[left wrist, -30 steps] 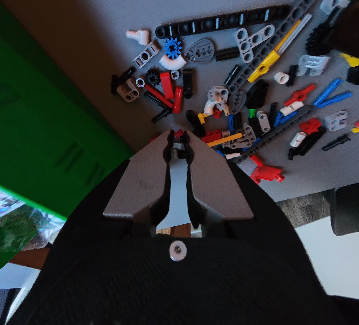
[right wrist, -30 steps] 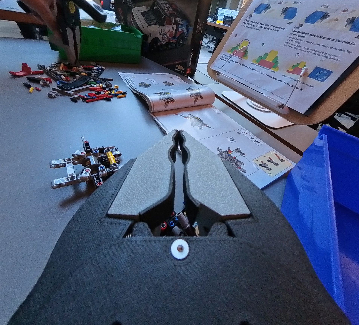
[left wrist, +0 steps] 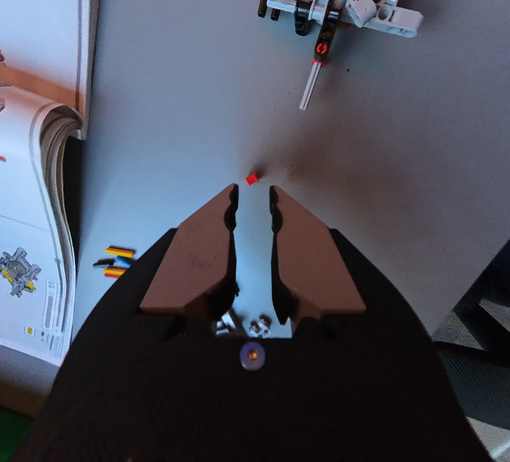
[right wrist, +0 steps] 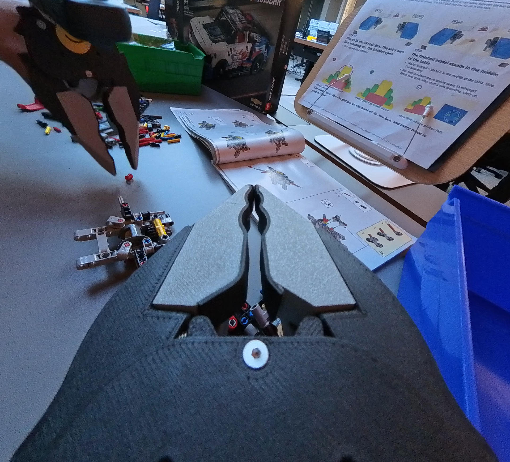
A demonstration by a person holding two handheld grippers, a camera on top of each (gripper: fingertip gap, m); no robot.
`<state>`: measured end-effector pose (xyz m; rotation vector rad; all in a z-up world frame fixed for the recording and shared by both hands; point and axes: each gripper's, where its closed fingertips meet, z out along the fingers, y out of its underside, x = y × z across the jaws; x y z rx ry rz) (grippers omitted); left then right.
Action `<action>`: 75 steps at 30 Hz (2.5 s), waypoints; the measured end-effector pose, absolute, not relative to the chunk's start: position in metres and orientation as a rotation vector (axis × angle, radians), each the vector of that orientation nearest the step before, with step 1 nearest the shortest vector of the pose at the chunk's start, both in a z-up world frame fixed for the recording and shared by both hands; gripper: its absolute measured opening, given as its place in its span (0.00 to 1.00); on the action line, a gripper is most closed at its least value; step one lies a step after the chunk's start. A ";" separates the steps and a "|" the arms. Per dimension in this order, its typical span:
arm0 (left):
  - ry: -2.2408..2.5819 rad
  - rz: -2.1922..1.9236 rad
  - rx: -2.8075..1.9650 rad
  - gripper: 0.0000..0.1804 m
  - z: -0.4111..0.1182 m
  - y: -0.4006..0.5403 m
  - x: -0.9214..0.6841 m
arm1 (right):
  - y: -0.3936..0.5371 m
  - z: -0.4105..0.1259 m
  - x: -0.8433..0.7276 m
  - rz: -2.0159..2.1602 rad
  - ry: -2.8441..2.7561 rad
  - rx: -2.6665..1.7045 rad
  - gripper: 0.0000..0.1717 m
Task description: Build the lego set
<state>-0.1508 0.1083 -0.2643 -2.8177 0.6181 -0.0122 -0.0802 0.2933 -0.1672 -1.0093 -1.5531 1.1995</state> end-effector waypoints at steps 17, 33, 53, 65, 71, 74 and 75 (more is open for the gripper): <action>-0.218 0.378 -3.099 0.13 -0.209 -0.082 -0.362 | 0.291 -0.169 -0.082 1.214 -1.569 -1.010 0.00; -0.682 0.330 -3.297 0.14 -0.264 -0.146 -0.409 | 0.291 -0.169 -0.080 1.203 -1.563 -1.010 0.00; -0.710 0.262 -3.349 0.04 -0.272 -0.150 -0.406 | 0.289 -0.167 -0.079 1.214 -1.566 -0.999 0.00; -0.507 0.376 -3.223 0.04 -0.223 -0.104 -0.398 | 0.289 -0.168 -0.080 1.214 -1.570 -1.001 0.00; -0.075 0.156 -3.007 0.04 -0.185 0.007 -0.304 | 0.289 -0.168 -0.081 1.213 -1.574 -0.999 0.00; 0.203 0.068 -2.938 0.04 -0.189 0.061 -0.242 | 0.288 -0.169 -0.081 1.212 -1.579 -0.994 0.00; 0.266 0.032 -2.914 0.04 -0.194 0.078 -0.223 | 0.287 -0.168 -0.081 1.212 -1.581 -0.993 0.00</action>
